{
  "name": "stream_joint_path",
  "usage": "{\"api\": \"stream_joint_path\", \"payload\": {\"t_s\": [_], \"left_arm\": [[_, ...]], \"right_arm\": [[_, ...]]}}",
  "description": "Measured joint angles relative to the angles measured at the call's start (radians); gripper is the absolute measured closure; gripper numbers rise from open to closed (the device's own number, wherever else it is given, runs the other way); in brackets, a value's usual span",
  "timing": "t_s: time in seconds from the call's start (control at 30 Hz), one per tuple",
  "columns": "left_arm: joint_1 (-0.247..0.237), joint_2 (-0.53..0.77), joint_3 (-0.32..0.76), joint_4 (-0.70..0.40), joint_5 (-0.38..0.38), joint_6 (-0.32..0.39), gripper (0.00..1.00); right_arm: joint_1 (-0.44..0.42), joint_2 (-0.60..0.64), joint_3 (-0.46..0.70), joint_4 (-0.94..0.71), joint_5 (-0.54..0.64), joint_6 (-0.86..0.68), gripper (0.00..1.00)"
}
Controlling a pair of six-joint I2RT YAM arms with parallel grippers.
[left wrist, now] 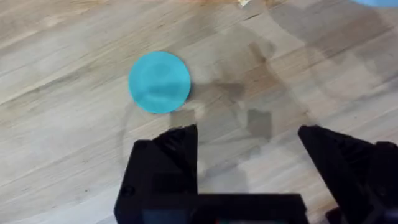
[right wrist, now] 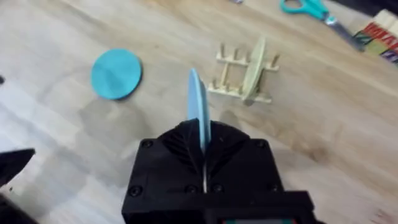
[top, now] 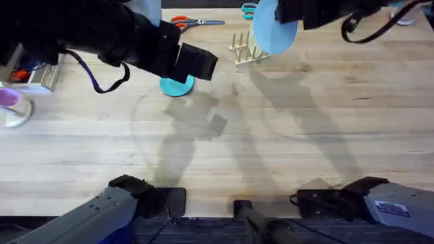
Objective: Pick up the plates from the table one by one and place each into a slot on the dish rack.
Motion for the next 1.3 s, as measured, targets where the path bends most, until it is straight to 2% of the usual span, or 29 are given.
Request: {"api": "stream_joint_path", "payload": {"t_s": [0.57,0.77,0.97,1.3], "left_arm": [[0.000,0.000,0.001,0.000,0.000,0.000,0.008],[0.000,0.000,0.001,0.000,0.000,0.000,0.008],[0.000,0.000,0.001,0.000,0.000,0.000,0.008],[0.000,0.000,0.001,0.000,0.000,0.000,0.008]], "right_arm": [[0.001,0.142,0.156,0.000,0.041,0.005,0.974],[0.025,0.192,0.194,-0.004,0.118,0.007,0.974],[0.062,0.239,0.215,-0.004,0.155,-0.001,0.974],[0.064,0.310,0.224,-0.001,0.194,0.000,0.973]]}}
